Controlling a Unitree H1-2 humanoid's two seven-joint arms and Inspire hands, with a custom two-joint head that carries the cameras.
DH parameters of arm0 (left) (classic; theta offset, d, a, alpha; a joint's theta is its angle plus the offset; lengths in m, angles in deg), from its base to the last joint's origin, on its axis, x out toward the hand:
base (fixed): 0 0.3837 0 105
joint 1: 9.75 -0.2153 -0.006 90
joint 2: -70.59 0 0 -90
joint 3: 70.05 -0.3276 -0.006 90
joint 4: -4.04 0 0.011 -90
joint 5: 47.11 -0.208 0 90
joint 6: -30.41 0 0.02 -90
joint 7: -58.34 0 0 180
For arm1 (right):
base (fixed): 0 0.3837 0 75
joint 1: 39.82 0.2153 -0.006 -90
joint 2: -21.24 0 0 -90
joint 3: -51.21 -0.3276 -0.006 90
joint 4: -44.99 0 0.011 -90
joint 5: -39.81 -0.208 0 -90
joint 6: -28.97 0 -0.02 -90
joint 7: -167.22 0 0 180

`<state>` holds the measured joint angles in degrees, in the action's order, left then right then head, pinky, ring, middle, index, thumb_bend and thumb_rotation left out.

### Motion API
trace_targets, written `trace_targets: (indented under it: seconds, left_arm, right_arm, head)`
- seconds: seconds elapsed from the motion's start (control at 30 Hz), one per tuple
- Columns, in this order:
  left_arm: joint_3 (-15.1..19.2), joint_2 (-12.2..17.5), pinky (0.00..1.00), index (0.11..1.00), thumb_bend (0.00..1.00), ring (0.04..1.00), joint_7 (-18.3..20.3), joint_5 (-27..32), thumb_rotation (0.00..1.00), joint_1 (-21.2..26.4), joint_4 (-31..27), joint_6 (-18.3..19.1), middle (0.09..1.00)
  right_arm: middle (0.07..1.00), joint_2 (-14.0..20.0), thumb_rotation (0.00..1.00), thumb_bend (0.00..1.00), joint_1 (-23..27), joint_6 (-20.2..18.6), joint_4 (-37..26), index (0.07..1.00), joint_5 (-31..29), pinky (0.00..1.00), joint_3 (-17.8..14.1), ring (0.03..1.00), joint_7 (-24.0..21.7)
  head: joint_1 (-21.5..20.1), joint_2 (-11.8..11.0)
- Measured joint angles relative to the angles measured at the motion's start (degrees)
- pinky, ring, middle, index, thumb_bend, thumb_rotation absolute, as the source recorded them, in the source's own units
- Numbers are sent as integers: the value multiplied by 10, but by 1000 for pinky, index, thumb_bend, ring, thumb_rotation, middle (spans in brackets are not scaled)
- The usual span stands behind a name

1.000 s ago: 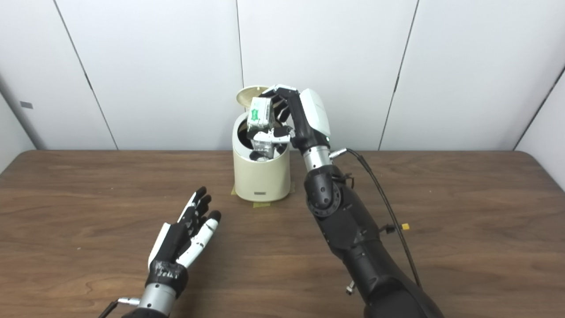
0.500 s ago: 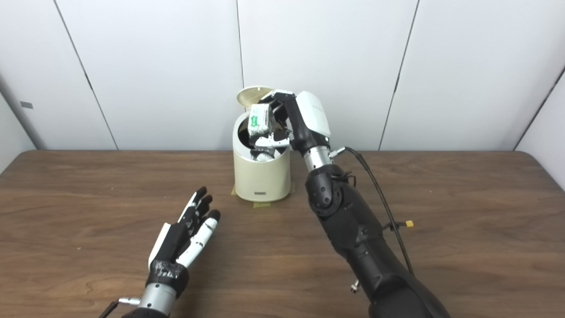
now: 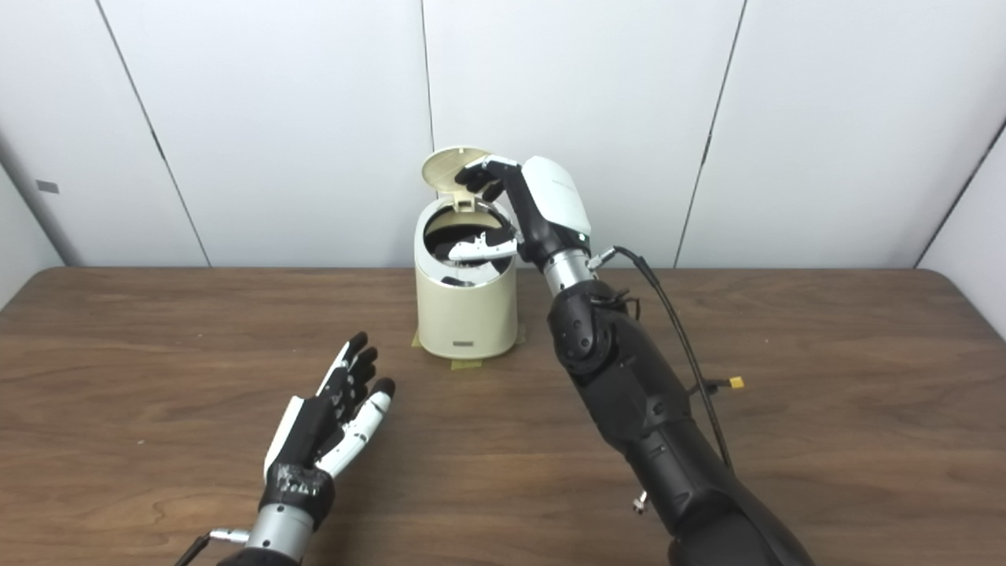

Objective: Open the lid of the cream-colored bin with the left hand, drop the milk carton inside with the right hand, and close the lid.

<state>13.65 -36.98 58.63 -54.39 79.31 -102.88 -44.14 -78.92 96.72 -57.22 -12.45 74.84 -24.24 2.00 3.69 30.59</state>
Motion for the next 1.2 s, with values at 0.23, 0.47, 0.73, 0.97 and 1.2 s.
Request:
trace_targets:
  seconds: [0.23, 0.47, 0.73, 0.97, 1.2]
  left_arm:
    - [-4, 1, 801, 962, 288, 930, -5, -22, 307, 1, 8, -7, 939]
    - [7, 2, 983, 970, 298, 956, -5, -19, 302, 1, 8, -7, 945]
    - [30, -3, 971, 969, 298, 944, -7, 3, 292, 3, 7, -2, 925]
    - [57, -7, 994, 958, 293, 943, -20, 16, 375, 24, 8, -3, 922]
    - [68, 27, 992, 944, 249, 951, -13, 26, 508, 83, 15, 38, 937]
  right_arm:
    - [646, 1, 259, 883, -8, -2, -21, 591, 5, 622, -1, 686, 7]
    - [566, 3, 140, 530, -53, -16, -107, 492, -9, 483, -37, 550, 14]
    - [587, 22, 134, 519, -132, -45, -180, 494, -25, 494, -54, 562, -12]
    - [630, 20, 141, 514, -190, -61, -229, 496, -76, 508, -75, 597, -40]
    - [679, 18, 169, 492, -249, -137, -324, 499, -133, 540, -91, 636, -104]
  head:
    - [-1, 3]
    - [-10, 2]
    - [-14, 11]
    - [-21, 12]
    - [-17, 14]
